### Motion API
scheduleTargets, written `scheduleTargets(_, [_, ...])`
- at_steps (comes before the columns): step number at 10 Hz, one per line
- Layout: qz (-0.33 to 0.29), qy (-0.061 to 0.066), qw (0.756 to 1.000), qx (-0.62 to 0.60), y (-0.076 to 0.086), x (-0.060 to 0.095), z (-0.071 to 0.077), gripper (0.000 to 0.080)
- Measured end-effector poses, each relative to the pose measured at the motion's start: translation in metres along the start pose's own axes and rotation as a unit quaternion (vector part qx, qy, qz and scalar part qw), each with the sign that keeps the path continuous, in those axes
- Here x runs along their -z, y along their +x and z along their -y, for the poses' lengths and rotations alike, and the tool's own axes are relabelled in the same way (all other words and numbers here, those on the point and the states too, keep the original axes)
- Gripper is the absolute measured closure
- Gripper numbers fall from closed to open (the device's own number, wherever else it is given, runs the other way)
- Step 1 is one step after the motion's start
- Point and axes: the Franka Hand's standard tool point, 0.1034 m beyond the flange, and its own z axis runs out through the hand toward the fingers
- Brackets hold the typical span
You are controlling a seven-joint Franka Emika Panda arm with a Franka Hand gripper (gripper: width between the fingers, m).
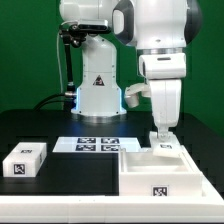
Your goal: Assemble cabinet
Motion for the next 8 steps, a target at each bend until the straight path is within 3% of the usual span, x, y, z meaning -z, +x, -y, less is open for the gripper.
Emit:
scheduleTargets(1, [0.001,0.009,1.000,0.011,-0.001,-0.001,-0.010,0.0737])
scheduleTargets(2, [-0.002,0.005,1.000,0.025,-0.003,-0.002,-0.021,0.0737])
scheduleTargets(7, [-0.002,0.007,1.000,0.016,-0.004,-0.003,-0.021,0.0737])
scheduleTargets(8, [-0.004,0.007,1.000,0.014,-0.003,-0.003,-0.031,0.0737])
